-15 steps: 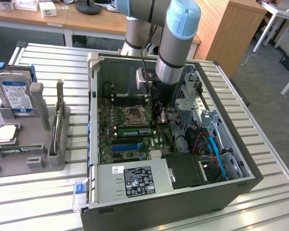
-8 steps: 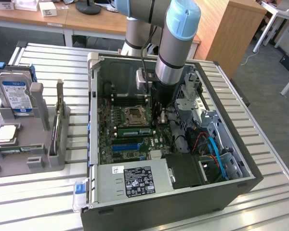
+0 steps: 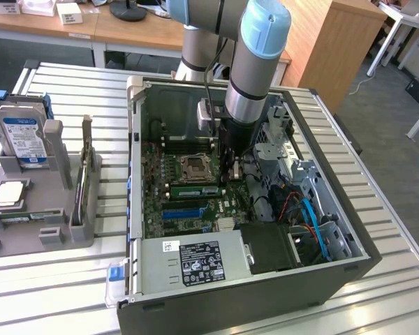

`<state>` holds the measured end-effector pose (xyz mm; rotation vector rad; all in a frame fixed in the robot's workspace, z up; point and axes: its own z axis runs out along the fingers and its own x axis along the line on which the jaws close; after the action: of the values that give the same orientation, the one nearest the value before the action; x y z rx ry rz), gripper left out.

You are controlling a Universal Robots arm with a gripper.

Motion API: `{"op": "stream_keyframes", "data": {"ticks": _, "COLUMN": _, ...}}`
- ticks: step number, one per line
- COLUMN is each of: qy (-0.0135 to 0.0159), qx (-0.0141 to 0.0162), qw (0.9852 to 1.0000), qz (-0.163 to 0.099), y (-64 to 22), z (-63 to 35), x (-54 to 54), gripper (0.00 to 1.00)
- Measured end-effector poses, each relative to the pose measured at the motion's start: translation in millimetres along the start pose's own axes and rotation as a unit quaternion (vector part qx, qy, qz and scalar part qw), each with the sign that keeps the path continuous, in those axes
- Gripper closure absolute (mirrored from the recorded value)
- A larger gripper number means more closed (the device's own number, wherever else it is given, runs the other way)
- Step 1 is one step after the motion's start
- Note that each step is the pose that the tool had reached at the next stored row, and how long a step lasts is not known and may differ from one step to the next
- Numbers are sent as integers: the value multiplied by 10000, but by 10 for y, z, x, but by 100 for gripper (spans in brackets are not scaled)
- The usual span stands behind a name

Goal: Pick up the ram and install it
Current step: 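Press down the ram until it locks into place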

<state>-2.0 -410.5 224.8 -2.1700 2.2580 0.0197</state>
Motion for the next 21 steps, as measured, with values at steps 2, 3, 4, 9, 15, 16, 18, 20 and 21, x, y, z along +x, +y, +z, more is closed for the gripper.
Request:
{"op": "stream_keyframes", "data": {"ticks": 2, "qy": -1, "qx": 0, "qw": 10000, "qz": 0, "y": 0, "z": 1, "x": 0, "gripper": 89}}
{"op": "stream_keyframes", "data": {"ticks": 3, "qy": -1, "qx": 0, "qw": 10000, "qz": 0, "y": 0, "z": 3, "x": 0, "gripper": 89}}
{"op": "stream_keyframes", "data": {"ticks": 4, "qy": -2, "qx": 1, "qw": 10000, "qz": 0, "y": 0, "z": 7, "x": -1, "gripper": 89}}
{"op": "stream_keyframes", "data": {"ticks": 9, "qy": -1, "qx": 0, "qw": 10000, "qz": 0, "y": 0, "z": 8, "x": 0, "gripper": 89}}
{"op": "stream_keyframes", "data": {"ticks": 15, "qy": -1, "qx": 0, "qw": 10000, "qz": 0, "y": 0, "z": 15, "x": 0, "gripper": 89}}
{"op": "stream_keyframes", "data": {"ticks": 16, "qy": -1, "qx": 0, "qw": 10000, "qz": 0, "y": 0, "z": 15, "x": 0, "gripper": 89}}
{"op": "stream_keyframes", "data": {"ticks": 18, "qy": -1, "qx": 0, "qw": 10000, "qz": 0, "y": 0, "z": 15, "x": 0, "gripper": 89}}
{"op": "stream_keyframes", "data": {"ticks": 20, "qy": -1, "qx": 0, "qw": 10000, "qz": 0, "y": 0, "z": 16, "x": 0, "gripper": 89}}
{"op": "stream_keyframes", "data": {"ticks": 21, "qy": 0, "qx": 0, "qw": 10000, "qz": 0, "y": 0, "z": 20, "x": 0, "gripper": 89}}
